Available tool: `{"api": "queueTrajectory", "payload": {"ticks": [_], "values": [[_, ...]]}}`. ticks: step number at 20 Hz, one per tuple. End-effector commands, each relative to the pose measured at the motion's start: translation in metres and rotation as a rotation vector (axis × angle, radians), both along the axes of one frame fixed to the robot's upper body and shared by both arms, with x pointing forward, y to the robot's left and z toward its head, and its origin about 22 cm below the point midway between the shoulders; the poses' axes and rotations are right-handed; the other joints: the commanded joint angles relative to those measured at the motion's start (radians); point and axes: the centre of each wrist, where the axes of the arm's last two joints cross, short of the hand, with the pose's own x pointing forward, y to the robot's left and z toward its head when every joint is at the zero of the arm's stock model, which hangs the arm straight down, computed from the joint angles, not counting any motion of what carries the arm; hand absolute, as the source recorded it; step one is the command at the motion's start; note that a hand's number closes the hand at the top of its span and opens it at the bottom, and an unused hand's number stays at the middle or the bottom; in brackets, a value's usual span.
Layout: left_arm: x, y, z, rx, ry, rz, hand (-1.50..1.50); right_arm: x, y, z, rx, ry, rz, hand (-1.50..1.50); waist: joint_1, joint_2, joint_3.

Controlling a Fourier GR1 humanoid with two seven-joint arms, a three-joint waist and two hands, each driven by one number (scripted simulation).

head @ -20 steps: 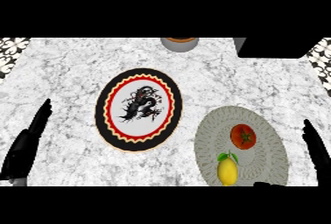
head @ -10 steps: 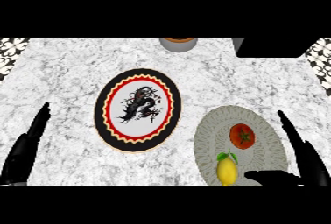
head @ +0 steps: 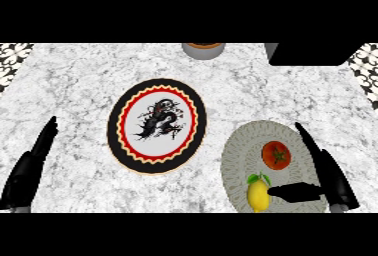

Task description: Pick the tomato from the placemat and place it in the plate

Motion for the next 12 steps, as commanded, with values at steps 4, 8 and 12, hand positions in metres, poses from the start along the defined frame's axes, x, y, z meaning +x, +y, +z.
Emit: {"api": "queueTrajectory", "payload": {"ticks": [4,8,12], "values": [[-0.010,0.004,0.020,0.016,-0.005,-0.006,0.00,0.015,0.004,-0.031,-0.007,0.021,0.006,-1.50,0.003,0.000,0.000],[-0.020,-0.013,0.014,0.002,-0.001,-0.004,0.00,0.001,0.009,-0.037,-0.002,0.044,0.012,-1.50,0.001,-0.001,0.000],[0.001,0.015,0.004,0.009,-0.008,-0.004,0.00,0.027,-0.006,-0.056,-0.002,0.046,0.034,-1.50,0.002,0.001,0.000]]}}
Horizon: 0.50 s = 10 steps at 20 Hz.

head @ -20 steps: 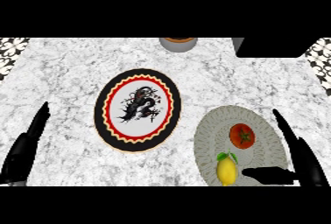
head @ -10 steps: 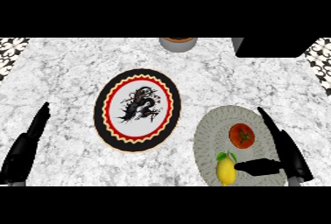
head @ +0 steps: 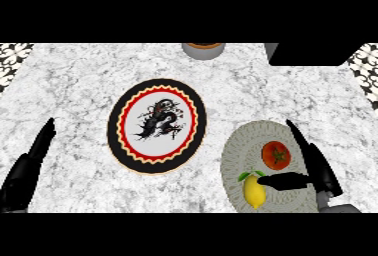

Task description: Pick the tomato from the placemat and place it in the plate

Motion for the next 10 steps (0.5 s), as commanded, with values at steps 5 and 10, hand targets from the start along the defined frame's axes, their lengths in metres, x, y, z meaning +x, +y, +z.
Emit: {"api": "queueTrajectory", "payload": {"ticks": [5,10], "values": [[-0.003,-0.001,-0.010,-0.018,-0.013,0.024,0.00,0.006,-0.010,-0.009,0.047,-0.092,0.030,1.50,-0.001,0.001,0.001],[-0.005,-0.007,-0.001,0.003,-0.006,0.020,0.00,0.007,-0.012,-0.018,0.003,-0.102,0.004,1.50,0.000,0.001,0.001]]}}
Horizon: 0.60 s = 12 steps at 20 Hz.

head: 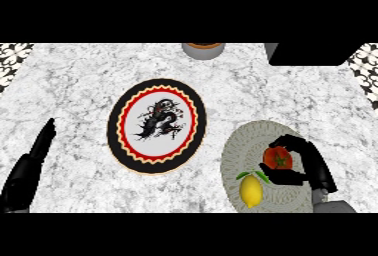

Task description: Pick the tomato from the placemat and place it in the plate

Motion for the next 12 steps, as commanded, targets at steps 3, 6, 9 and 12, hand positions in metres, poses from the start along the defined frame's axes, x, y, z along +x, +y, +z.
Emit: {"api": "queueTrajectory", "payload": {"ticks": [3,6,9,12], "values": [[0.001,0.004,-0.010,0.002,0.026,-0.023,0.00,0.038,0.004,0.009,-0.133,-0.021,0.101,1.50,0.012,0.004,0.000],[0.018,-0.020,0.001,0.006,-0.031,-0.095,0.00,0.077,-0.024,0.057,-0.450,-0.024,0.303,1.50,0.096,0.026,-0.001],[0.032,-0.026,0.015,-0.007,-0.055,-0.141,0.00,0.103,-0.040,0.095,-0.654,-0.019,0.436,1.50,0.141,0.041,0.000],[0.040,-0.030,0.018,-0.003,-0.050,-0.139,0.00,0.135,-0.037,0.121,-0.702,-0.120,0.446,1.50,0.135,0.042,0.004]]}}
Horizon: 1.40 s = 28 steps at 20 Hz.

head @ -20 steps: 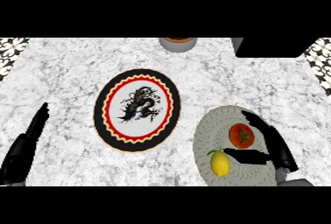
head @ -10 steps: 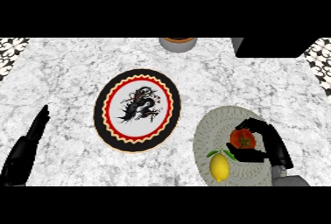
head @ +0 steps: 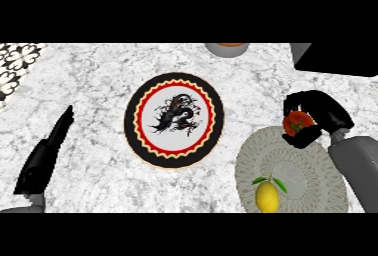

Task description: Pick the tomato from the placemat and place it in the plate

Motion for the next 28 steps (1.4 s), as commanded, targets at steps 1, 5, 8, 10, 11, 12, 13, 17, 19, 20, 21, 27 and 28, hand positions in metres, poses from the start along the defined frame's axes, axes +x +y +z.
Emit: {"api": "queueTrajectory", "payload": {"ticks": [1,5,8,10,11,12,13,17,19,20,21,27,28], "values": [[0.009,-0.010,0.003,0.015,-0.004,-0.030,0.00,0.043,-0.004,0.045,-0.120,-0.090,0.075,1.50,0.011,0.005,0.003],[0.008,-0.002,0.011,0.001,0.013,0.006,0.00,0.068,0.000,0.063,-0.016,-0.240,0.116,1.50,-0.017,-0.005,0.004],[0.005,-0.002,-0.003,0.003,0.016,0.030,0.00,0.082,0.006,0.084,0.013,-0.378,0.153,1.50,-0.033,-0.006,0.002],[-0.003,0.001,-0.003,0.020,0.021,0.058,0.00,0.090,0.021,0.094,0.072,-0.434,0.221,1.50,-0.043,-0.015,0.002],[-0.001,0.011,0.007,0.011,0.007,0.059,0.00,0.085,0.009,0.088,0.114,-0.478,0.272,1.50,-0.056,-0.018,0.002],[-0.009,0.015,-0.007,-0.011,0.031,0.054,0.00,0.092,0.026,0.099,0.140,-0.497,0.307,1.50,-0.053,-0.017,0.001],[-0.003,0.008,-0.002,-0.004,0.032,0.051,0.00,0.093,0.019,0.103,0.199,-0.511,0.358,1.50,-0.063,-0.018,0.001],[-0.014,0.013,0.005,0.012,0.018,0.081,0.00,0.100,0.048,0.109,0.343,-0.455,0.516,1.50,-0.081,-0.027,0.000],[-0.020,0.018,0.008,0.014,0.036,0.078,0.00,0.101,0.063,0.118,0.359,-0.445,0.560,1.50,-0.094,-0.032,0.000],[-0.020,0.013,0.001,0.006,0.030,0.090,0.00,0.101,0.079,0.119,0.348,-0.434,0.585,1.50,-0.099,-0.032,-0.001],[-0.024,0.013,-0.005,0.015,0.024,0.119,0.00,0.104,0.086,0.127,0.337,-0.425,0.608,1.50,-0.097,-0.032,-0.001],[-0.023,0.009,-0.014,-0.010,0.029,0.095,0.00,0.093,0.151,0.119,0.393,-0.357,0.666,1.50,-0.107,-0.033,-0.001],[-0.028,0.019,-0.022,0.008,0.037,0.108,0.00,0.090,0.168,0.146,0.414,-0.352,0.668,1.50,-0.112,-0.036,-0.002]]}}
